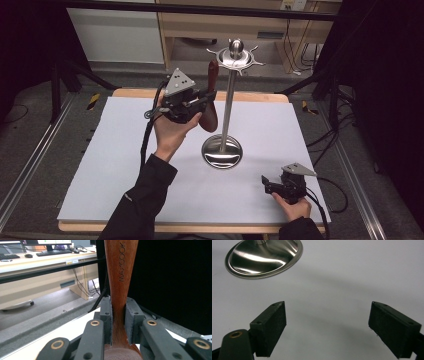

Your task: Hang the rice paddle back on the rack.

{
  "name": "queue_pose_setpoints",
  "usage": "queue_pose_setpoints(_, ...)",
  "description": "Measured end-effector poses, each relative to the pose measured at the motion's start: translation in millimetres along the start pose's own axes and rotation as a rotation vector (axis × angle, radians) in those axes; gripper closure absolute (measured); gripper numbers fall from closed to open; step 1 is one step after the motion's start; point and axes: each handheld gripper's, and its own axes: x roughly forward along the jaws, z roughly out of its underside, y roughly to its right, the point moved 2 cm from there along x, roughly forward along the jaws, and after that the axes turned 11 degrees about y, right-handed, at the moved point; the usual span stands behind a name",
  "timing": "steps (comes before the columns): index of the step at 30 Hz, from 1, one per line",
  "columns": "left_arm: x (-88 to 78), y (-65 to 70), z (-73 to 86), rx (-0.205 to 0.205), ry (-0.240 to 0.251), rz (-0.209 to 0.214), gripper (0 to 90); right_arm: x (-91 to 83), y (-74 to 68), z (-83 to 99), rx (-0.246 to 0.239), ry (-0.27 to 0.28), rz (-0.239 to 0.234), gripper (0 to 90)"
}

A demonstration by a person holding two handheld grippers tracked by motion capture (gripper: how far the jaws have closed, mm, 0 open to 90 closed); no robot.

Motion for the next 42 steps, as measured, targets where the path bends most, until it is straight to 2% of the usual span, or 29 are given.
queue_pose_setpoints(5,0.0,0.0,0.5,0.001,0.003,-0.004,77.4,0.3,0.0,0.0,-0.003,-0.002,-0.001,14.9)
queue_pose_setpoints(10,-4.3,-3.5,5.6,-0.002,-0.013,-0.008,71.9,0.7,-0.6,-0.1,-0.003,-0.003,-0.002,14.9)
queue_pose_setpoints(13,-10.0,-7.6,11.0,0.014,-0.014,-0.009,67.3,0.9,-1.1,-0.1,-0.002,-0.007,-0.001,14.9)
queue_pose_setpoints(19,-24.0,-15.5,24.9,0.005,-0.03,0.0,55.6,1.7,-1.7,0.4,-0.003,-0.012,0.001,14.9)
queue_pose_setpoints(27,-50.3,-29.1,60.2,-0.024,-0.09,-0.004,48.2,2.0,-0.9,1.4,-0.008,-0.02,0.005,14.9)
queue_pose_setpoints(28,-50.3,-29.1,60.2,-0.024,-0.09,-0.004,47.8,2.1,-1.0,1.5,-0.007,-0.021,0.002,14.9)
queue_pose_setpoints(29,-55.3,-31.4,70.2,-0.041,-0.113,-0.011,46.9,2.0,-1.1,1.6,-0.007,-0.021,0.003,14.9)
queue_pose_setpoints(30,-55.3,-31.4,70.2,-0.041,-0.113,-0.011,46.1,2.1,-1.2,1.7,-0.007,-0.02,0.004,14.9)
queue_pose_setpoints(32,-61.9,-33.8,85.2,-0.044,-0.134,-0.018,45.1,2.0,-1.5,1.8,-0.003,-0.02,0.003,14.9)
queue_pose_setpoints(36,-70.3,-35.4,105.4,-0.043,-0.171,-0.024,43.0,1.9,-1.2,1.9,-0.002,-0.021,0.004,14.8)
queue_pose_setpoints(37,-70.3,-35.4,105.4,-0.043,-0.171,-0.024,42.7,1.9,-1.2,1.9,-0.002,-0.021,0.004,14.8)
queue_pose_setpoints(39,-76.7,-36.7,119.6,-0.036,-0.201,-0.028,41.8,2.2,-1.2,2.1,-0.001,-0.022,0.003,14.9)
queue_pose_setpoints(41,-79.2,-37.0,124.3,-0.036,-0.209,-0.032,41.3,1.6,-1.2,2.1,-0.002,-0.023,0.008,14.9)
queue_pose_setpoints(42,-84.6,-38.5,133.7,-0.05,-0.218,-0.038,41.1,1.4,-1.1,2.1,0.0,-0.021,0.006,14.9)
